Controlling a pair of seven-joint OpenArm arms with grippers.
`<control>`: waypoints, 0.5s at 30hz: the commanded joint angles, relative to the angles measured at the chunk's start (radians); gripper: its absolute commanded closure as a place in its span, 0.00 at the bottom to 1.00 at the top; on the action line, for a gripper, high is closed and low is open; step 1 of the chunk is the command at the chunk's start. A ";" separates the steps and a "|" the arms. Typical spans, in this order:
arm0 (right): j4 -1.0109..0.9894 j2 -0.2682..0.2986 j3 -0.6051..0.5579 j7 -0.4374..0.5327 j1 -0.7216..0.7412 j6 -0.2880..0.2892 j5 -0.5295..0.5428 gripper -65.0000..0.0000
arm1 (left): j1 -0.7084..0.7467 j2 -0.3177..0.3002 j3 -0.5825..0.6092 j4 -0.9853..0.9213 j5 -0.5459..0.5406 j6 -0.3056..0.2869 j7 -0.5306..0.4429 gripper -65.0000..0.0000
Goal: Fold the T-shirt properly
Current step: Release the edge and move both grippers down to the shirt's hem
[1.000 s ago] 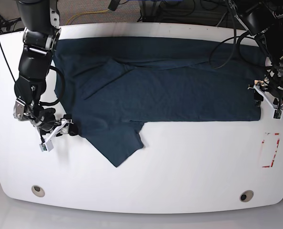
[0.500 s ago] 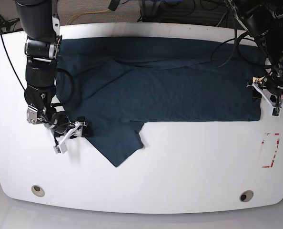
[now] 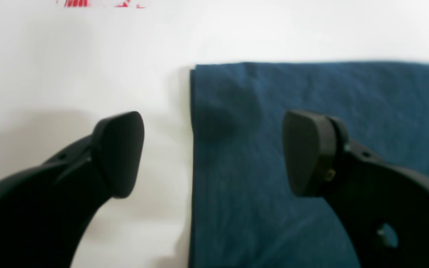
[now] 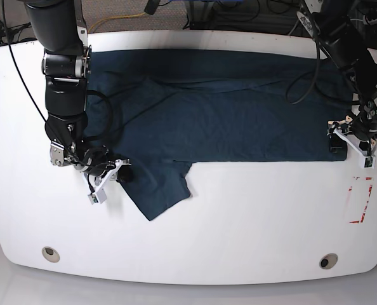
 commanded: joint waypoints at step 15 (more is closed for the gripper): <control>0.015 0.014 0.003 0.000 0.025 0.004 -0.003 0.96 | -0.106 -0.052 0.091 -0.263 -0.014 0.009 -0.151 0.16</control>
